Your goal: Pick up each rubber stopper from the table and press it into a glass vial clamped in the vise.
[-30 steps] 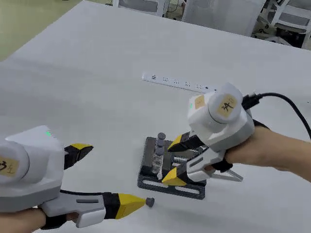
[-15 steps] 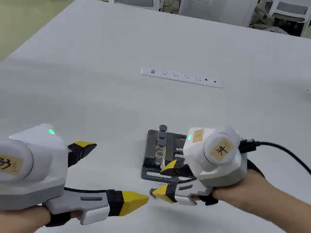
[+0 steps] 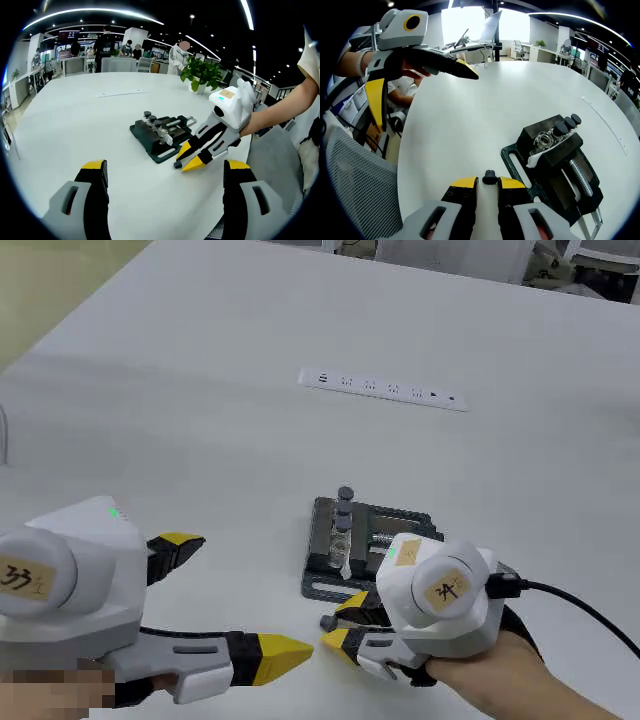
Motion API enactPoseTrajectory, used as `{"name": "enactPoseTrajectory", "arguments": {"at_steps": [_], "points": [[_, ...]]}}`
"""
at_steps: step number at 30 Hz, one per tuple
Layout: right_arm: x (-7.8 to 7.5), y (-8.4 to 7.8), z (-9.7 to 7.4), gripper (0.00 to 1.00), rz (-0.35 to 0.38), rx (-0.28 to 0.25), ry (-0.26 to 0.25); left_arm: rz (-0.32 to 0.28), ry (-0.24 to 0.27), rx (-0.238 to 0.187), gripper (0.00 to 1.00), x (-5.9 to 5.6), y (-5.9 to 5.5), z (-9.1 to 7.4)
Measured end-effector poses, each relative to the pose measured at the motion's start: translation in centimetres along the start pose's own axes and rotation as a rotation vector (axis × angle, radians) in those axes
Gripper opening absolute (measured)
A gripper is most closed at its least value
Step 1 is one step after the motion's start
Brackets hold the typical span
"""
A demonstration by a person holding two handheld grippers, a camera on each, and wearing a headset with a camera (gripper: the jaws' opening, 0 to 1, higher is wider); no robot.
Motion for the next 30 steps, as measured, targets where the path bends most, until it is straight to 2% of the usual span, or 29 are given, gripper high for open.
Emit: {"name": "enactPoseTrajectory", "arguments": {"at_steps": [3,10,13,15,17,23,24,28,30], "points": [[-0.1,0.0,0.0,0.08,-0.006,0.001,-0.001,-0.006,-0.003,0.000,0.95,-0.1,0.0,0.1],[-0.2,-0.1,-0.1,0.07,0.002,0.003,0.008,0.003,-0.011,0.006,0.95,-0.2,-0.1,0.2],[-0.5,0.0,-0.5,0.07,0.009,0.013,0.023,0.060,-0.018,0.026,0.94,-0.5,0.0,0.3],[-0.6,0.3,-1.1,0.07,0.010,0.016,0.036,0.098,-0.023,0.035,0.93,-0.3,0.0,0.2],[-0.8,0.8,-2.1,0.07,-0.002,0.018,0.058,0.153,-0.034,0.039,0.91,0.0,0.1,0.2],[-1.8,2.7,-6.1,0.07,-0.037,0.062,0.120,0.289,-0.074,0.040,0.84,-1.4,1.3,1.1],[-1.9,2.8,-6.6,0.07,-0.062,0.083,0.140,0.292,-0.077,0.039,0.83,-1.7,1.5,1.3],[-1.7,4.0,-9.2,0.07,-0.134,0.137,0.154,0.322,-0.122,0.028,0.75,-2.9,2.7,2.5],[-1.7,4.3,-9.9,0.07,-0.176,0.162,0.174,0.339,-0.139,0.020,0.70,-3.4,3.2,2.9]]}}
Point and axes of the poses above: the centre of the closed fingertips' face, and the gripper's own axes: z roughly forward along the fingers, x roughly to its left, y roughly out of its top, the point moved 8 cm from there along -z, roughly backward along the fingers, and after that the axes turned 1 degree about x, right-handed, at the moved point
